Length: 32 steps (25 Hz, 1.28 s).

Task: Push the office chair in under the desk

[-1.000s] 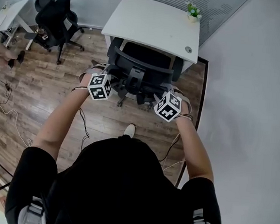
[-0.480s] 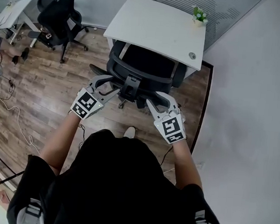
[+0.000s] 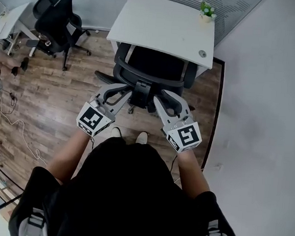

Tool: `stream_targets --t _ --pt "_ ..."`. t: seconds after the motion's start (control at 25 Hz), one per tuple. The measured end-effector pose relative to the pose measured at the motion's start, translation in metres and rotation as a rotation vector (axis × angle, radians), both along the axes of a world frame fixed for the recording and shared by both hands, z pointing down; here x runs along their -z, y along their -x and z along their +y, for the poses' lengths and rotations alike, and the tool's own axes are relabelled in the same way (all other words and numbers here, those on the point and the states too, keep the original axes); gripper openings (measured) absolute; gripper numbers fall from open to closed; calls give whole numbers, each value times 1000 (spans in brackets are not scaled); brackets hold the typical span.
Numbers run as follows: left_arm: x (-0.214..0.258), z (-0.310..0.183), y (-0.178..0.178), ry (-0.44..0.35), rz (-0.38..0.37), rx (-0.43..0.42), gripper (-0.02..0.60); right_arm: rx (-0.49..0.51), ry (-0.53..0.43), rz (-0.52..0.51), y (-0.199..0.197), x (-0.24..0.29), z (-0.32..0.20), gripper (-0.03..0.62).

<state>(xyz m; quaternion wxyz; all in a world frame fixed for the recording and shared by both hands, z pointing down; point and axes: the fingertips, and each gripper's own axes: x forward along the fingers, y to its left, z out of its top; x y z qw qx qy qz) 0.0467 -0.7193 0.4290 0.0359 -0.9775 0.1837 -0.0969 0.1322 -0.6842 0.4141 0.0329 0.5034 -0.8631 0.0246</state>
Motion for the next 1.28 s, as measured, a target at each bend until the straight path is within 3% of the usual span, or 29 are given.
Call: stream_targets --t 0.12,0.24,0.64,1.28 --pt "6 9 -7 0 20 -52 9 -45 -15 -23 0 3 5 81" --pt "14 8 -5 -10 49 -49 -6 -83 -8 -18 3 7 8 63" --pt "35 -1 9 -9 134 -87 -6 -168 -40 44 16 29 10 3" --pt "33 2 12 -20 122 -100 -6 -172 -49 61 22 26 19 2"
